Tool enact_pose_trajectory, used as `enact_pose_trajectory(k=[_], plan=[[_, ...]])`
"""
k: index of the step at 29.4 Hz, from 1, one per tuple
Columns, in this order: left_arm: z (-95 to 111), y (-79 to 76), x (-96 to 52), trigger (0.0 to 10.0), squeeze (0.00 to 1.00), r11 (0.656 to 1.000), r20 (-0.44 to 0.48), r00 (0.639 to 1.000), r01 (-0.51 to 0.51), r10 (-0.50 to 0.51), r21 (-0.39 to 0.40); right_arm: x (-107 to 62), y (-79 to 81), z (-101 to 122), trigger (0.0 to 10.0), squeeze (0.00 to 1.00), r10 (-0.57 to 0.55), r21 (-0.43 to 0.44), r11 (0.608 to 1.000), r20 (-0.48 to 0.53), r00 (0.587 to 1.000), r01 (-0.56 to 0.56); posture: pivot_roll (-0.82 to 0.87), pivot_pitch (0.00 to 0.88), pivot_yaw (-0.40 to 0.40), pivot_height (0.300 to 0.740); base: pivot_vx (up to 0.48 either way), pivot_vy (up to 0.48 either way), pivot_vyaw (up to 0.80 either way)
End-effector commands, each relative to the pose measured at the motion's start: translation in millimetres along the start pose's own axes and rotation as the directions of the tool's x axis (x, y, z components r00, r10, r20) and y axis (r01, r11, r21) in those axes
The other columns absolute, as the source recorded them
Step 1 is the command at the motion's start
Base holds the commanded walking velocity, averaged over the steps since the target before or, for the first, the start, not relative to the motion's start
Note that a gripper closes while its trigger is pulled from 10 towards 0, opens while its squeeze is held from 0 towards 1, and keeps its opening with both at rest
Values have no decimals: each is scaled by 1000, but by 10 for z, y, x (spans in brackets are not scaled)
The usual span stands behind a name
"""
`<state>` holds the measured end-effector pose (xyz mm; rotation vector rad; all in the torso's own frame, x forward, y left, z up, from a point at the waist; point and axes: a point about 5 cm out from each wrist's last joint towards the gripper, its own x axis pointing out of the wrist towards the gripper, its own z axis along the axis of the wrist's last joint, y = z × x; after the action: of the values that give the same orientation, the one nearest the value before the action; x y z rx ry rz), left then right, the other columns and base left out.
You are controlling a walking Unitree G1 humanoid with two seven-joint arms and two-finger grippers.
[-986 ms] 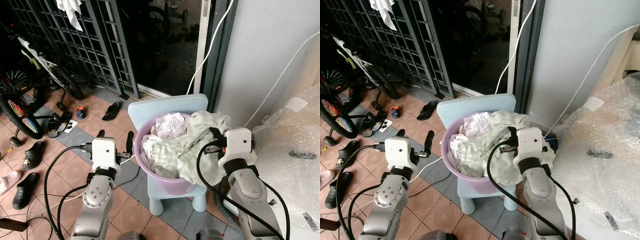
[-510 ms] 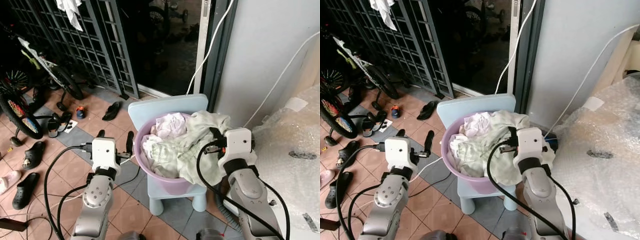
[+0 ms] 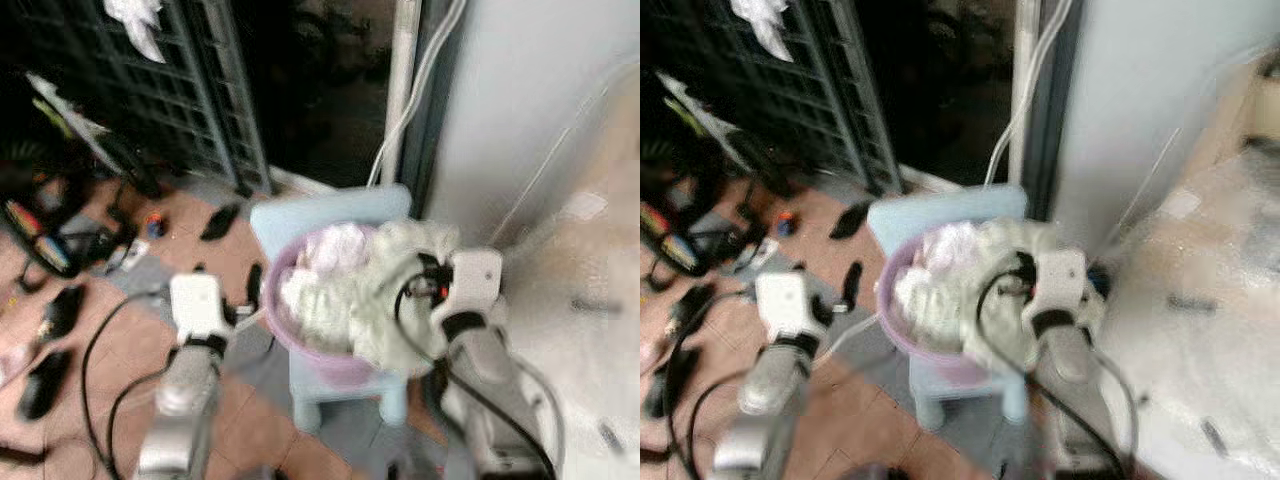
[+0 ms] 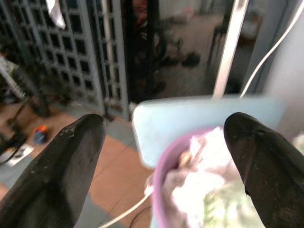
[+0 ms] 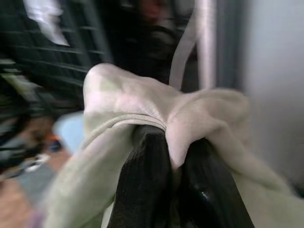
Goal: Clothes washing
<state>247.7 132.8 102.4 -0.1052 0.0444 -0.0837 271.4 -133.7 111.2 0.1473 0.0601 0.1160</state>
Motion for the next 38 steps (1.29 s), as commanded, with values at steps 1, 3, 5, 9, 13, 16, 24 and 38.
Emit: enact_pose_trajectory(k=[1, 3, 5, 9, 13, 16, 24, 38], plan=[[-60, 40, -29, 10000, 0, 1000, -48, 999, -14, 13, -20, -5, 23, 43, 10000, 0, 33, 33, 999, 8, 999, -33, 5, 0, 44, 740, 0, 0, 0], [-47, 36, -29, 10000, 0, 998, -40, 999, -21, 18, -61, -17, -17, 53, 10000, 0, 32, 45, 998, 8, 999, -32, 3, 0, 39, 740, 0, 0, 0], [-9, 39, -17, 10000, 0, 998, -11, 1000, -26, 26, -59, -35, -44, 47, 10000, 0, 25, 54, 998, -3, 1000, -25, 5, 0, 34, 740, 0, 0, 0], [70, 72, -30, 10000, 0, 998, 34, 998, -56, 56, 14, -63, 0, 17, 10000, 0, 44, 17, 999, -35, 998, -44, 1, 0, 35, 740, 0, 0, 0], [17, 95, -40, 10000, 0, 993, -45, 994, -96, 99, 70, -21, 9, 36, 10000, 0, -1, -30, 1000, -51, 999, 0, -3, 14, 38, 740, 0, 0, 0], [32, 76, -54, 10000, 0, 994, -43, 996, -77, 81, 82, -18, -16, 82, 10000, 0, -10, -92, 996, -28, 1000, 7, -6, 29, 43, 740, 0, 0, 0], [48, 72, -31, 10000, 0, 994, -60, 994, -88, 91, 58, -49, -52, 84, 10000, 0, -2, -48, 999, -47, 999, 0, -12, 44, 46, 740, 0, -204, -97], [137, 35, 88, 10000, 0, 992, -20, 994, -101, 103, 75, 147, -13, 330, 10000, 0, 10, -67, 998, 59, 998, -6, -26, 36, 58, 740, 0, 0, -775]])
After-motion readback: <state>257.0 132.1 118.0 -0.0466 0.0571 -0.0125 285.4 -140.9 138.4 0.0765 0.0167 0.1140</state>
